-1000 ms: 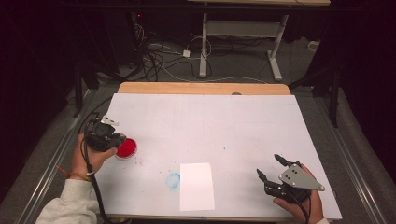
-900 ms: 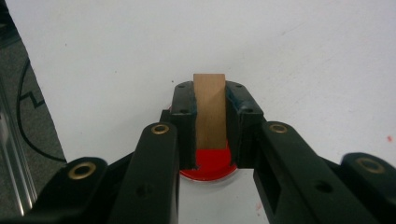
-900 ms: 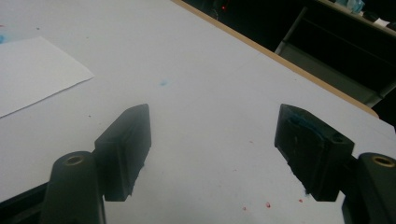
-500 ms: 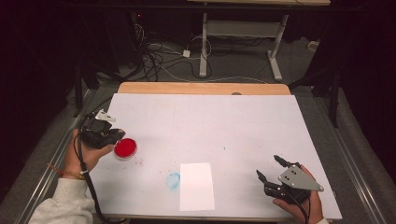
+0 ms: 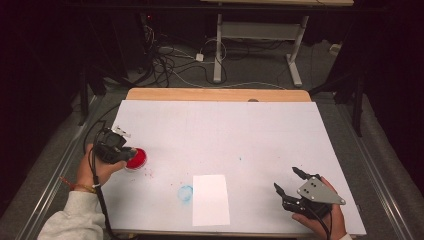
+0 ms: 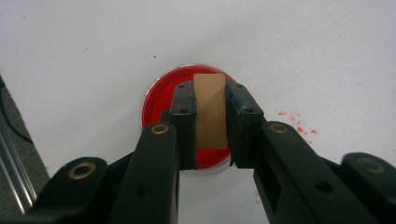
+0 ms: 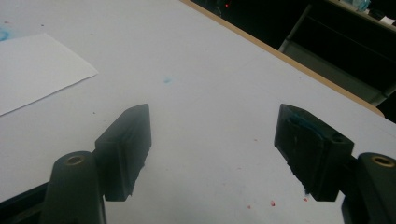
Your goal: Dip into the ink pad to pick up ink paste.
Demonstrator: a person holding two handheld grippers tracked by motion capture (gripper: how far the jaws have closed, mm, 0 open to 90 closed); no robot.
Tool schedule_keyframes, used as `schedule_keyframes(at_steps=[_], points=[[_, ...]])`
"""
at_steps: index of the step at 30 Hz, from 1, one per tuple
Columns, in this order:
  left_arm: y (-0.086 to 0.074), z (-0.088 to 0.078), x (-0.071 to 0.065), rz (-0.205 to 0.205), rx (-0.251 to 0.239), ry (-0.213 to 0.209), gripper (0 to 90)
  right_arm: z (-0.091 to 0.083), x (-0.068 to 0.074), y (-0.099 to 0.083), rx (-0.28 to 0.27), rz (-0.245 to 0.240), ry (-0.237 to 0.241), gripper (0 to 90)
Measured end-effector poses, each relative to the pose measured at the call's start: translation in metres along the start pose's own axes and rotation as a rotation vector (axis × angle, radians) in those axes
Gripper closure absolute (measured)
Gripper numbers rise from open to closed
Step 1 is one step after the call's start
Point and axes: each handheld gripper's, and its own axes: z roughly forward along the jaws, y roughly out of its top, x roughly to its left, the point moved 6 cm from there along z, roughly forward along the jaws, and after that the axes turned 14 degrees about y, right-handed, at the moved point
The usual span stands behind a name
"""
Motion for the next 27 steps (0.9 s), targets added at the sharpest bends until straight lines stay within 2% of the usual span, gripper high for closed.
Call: schedule_keyframes(at_steps=[3,5,11,16,27], points=[[-0.004,0.009,-0.002,0.014,0.029,0.000,73.4,0.000,-0.001,0.000,0.002,0.001,-0.006,27.8],[-0.004,0.011,-0.003,0.019,0.029,-0.005,73.4,0.000,-0.001,0.000,0.003,0.001,-0.004,27.7],[-0.008,0.021,-0.005,0.035,0.070,0.010,73.4,0.000,-0.001,-0.001,0.006,-0.001,-0.005,27.7],[-0.009,0.023,-0.003,0.020,0.059,0.002,73.4,0.000,-0.001,-0.001,0.006,-0.004,-0.004,27.7],[-0.008,0.025,-0.005,0.032,0.079,0.009,73.6,0.000,0.000,-0.001,0.009,-0.003,-0.003,27.6]])
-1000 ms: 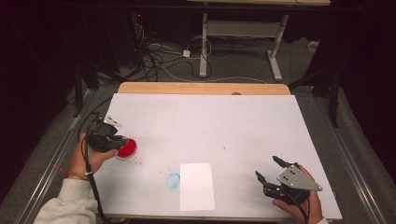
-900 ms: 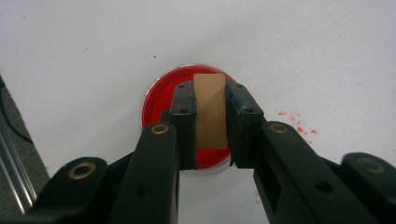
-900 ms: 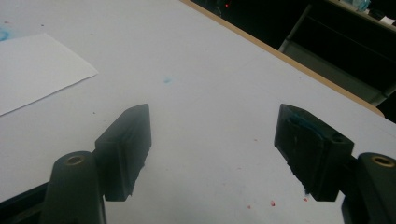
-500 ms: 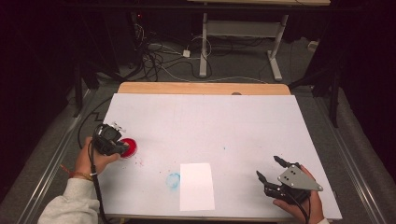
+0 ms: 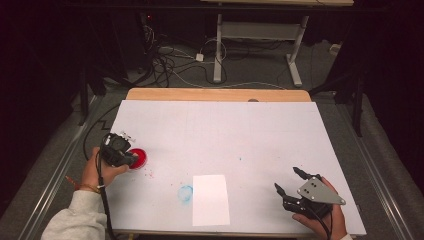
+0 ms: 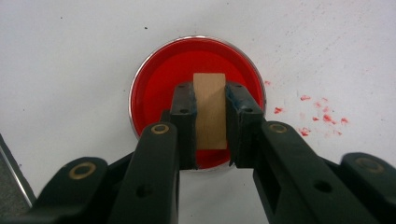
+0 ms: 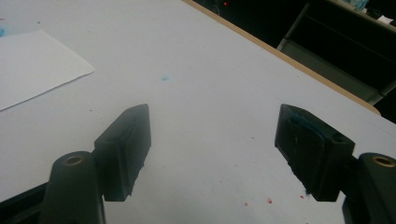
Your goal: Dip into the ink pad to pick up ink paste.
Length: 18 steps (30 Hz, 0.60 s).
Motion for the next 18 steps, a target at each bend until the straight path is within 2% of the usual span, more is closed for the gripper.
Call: schedule_keyframes(at_steps=[8,18], points=[[0.0010,0.0004,-0.0028,0.013,0.011,0.026,73.7,-0.0001,0.0006,0.0007,-0.002,-0.005,0.001,27.7],[-0.0015,0.0017,0.0002,-0.014,-0.006,-0.008,73.6,0.0001,0.0011,0.0007,0.002,-0.008,0.002,27.7]])
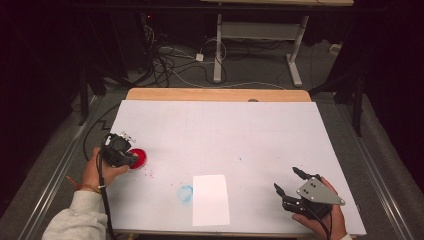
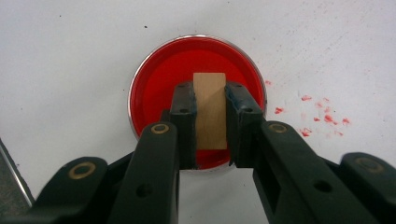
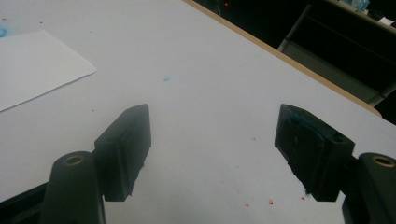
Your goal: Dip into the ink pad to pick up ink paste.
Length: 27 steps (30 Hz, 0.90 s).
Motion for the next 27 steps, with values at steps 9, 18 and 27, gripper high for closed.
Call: schedule_keyframes(at_steps=[9,18,27], points=[[0.001,-0.004,0.001,-0.008,-0.014,-0.014,73.6,0.000,0.000,0.000,-0.003,-0.001,0.001,27.7],[0.016,-0.044,0.000,-0.014,-0.132,0.005,73.6,0.000,0.000,0.000,0.005,-0.006,0.002,27.8],[0.015,-0.068,0.009,-0.017,-0.186,0.027,73.6,0.000,0.001,-0.001,0.012,-0.010,0.002,28.0]])
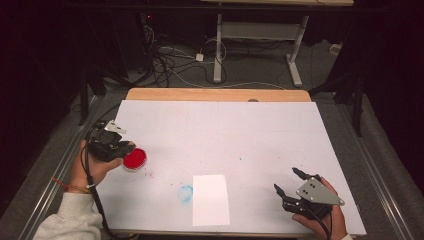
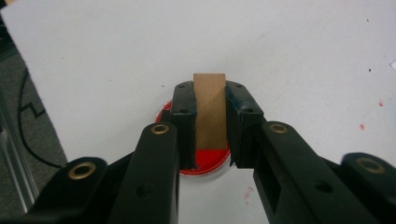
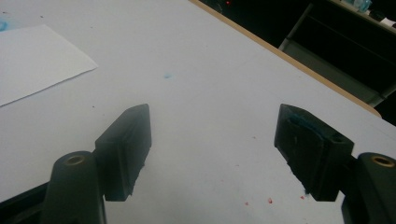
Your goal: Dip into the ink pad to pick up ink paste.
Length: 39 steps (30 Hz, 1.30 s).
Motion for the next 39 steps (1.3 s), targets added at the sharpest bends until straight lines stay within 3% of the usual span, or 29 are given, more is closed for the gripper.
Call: schedule_keyframes(at_steps=[9,20,22,25,29,39], points=[[-0.003,0.007,0.000,-0.002,0.013,0.007,73.5,0.000,0.000,0.000,0.001,-0.005,-0.001,28.2],[-0.018,0.046,-0.002,0.007,0.111,-0.015,73.5,0.000,0.000,0.000,-0.001,-0.003,-0.001,27.9],[-0.020,0.051,-0.002,0.013,0.121,-0.010,73.5,0.000,0.000,0.000,-0.001,-0.002,0.000,27.9],[-0.021,0.054,-0.004,0.014,0.125,-0.041,73.5,0.000,0.000,0.000,0.003,-0.004,0.000,28.0],[-0.024,0.061,-0.009,0.042,0.166,-0.054,73.5,0.000,0.000,0.000,0.004,-0.004,0.000,28.0],[-0.025,0.065,-0.010,0.024,0.166,-0.049,73.6,0.000,0.001,0.000,0.004,-0.008,0.001,27.9]])
